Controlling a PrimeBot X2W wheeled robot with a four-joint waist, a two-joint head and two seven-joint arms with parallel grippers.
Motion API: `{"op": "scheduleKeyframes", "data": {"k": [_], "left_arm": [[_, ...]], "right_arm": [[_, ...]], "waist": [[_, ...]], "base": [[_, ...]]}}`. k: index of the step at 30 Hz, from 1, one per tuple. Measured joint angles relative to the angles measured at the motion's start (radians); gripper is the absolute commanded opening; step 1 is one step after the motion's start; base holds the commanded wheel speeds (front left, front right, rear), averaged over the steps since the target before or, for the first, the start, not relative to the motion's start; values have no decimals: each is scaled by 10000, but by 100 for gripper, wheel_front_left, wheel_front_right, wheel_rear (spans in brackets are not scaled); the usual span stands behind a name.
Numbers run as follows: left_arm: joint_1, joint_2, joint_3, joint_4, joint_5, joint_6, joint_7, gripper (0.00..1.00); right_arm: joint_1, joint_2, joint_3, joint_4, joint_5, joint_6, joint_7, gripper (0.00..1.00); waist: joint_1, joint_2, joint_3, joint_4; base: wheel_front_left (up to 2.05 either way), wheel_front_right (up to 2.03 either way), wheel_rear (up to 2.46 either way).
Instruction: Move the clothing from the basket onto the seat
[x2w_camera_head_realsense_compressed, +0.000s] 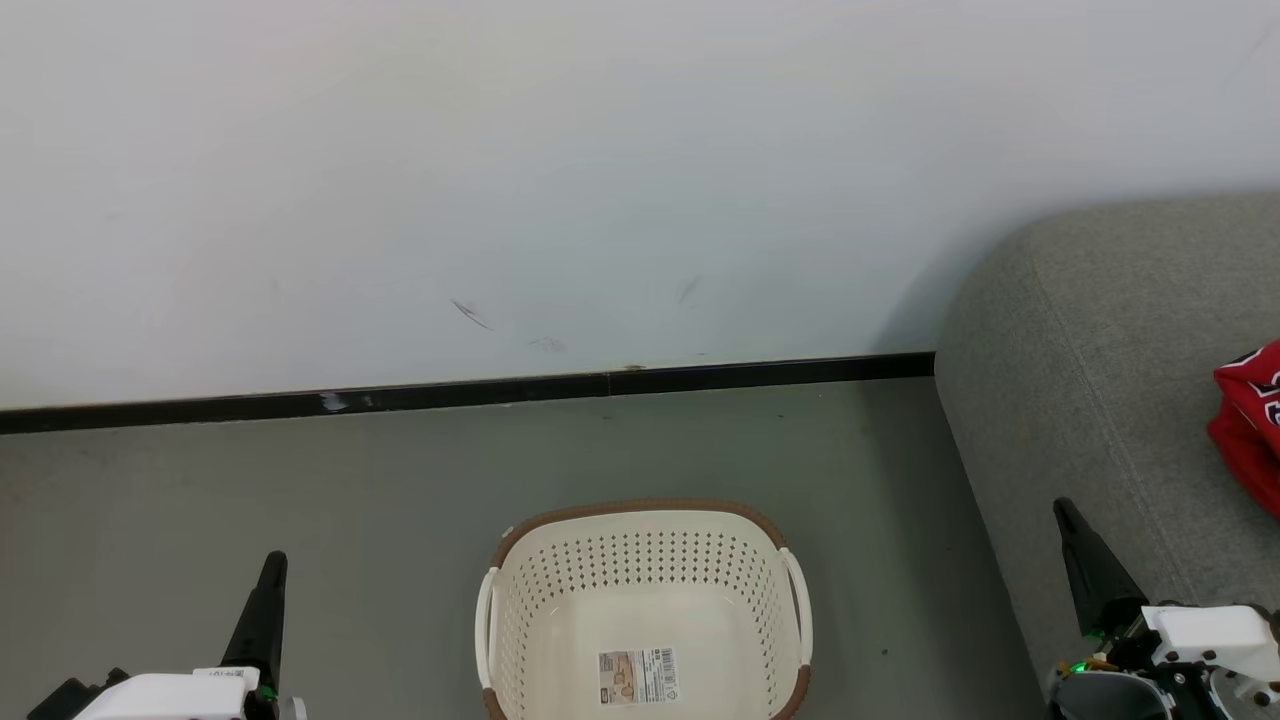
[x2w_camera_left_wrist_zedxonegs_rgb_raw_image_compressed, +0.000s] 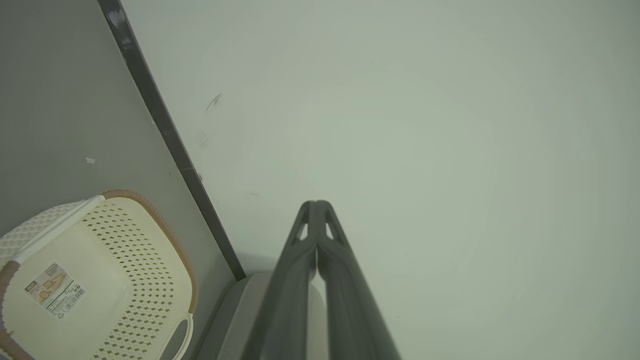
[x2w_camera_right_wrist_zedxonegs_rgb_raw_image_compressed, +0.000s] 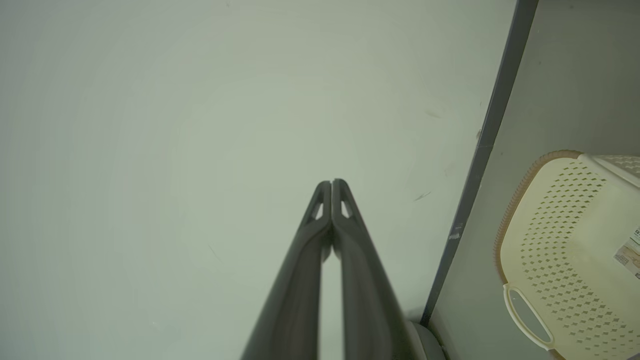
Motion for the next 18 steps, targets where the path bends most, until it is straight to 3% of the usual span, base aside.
{"op": "scheduleKeyframes", "data": {"k": [18], "left_arm": [[-5,-10,13,36,0,0,0,0]], "right_arm": [[-1,-2,-31,40,0,0,6,0]], "waist": [[-1,0,1,-1]], "base": [[0,0,0]]}}
